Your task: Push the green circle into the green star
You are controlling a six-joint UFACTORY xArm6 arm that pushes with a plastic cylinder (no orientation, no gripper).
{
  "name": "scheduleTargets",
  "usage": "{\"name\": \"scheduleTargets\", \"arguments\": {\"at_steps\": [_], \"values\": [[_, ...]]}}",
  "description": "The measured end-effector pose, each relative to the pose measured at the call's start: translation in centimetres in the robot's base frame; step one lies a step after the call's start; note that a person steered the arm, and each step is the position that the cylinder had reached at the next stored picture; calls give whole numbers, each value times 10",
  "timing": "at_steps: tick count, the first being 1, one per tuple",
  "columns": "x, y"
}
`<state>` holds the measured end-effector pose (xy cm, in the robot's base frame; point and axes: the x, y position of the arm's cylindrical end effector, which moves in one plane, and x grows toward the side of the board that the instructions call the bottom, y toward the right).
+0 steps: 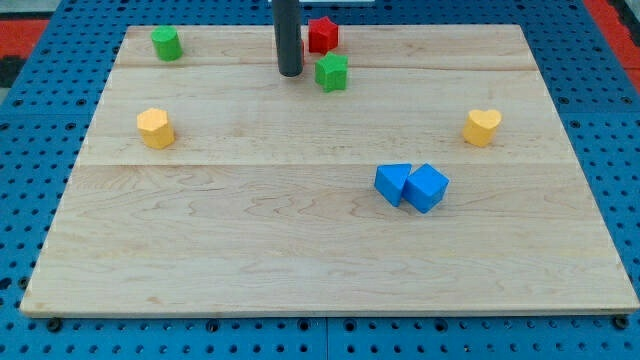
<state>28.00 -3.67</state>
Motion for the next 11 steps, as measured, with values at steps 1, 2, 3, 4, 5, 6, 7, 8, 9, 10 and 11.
{"name": "scheduleTargets", "arguments": {"at_steps": [1,2,3,4,5,6,7,8,9,10,11], "values": [[-10,-4],[13,-73],[26,-173],[-9,-233],[-60,-238],[-67,-206],[-28,-133],[6,-72],[24,-67],[34,-59],[34,8]]}}
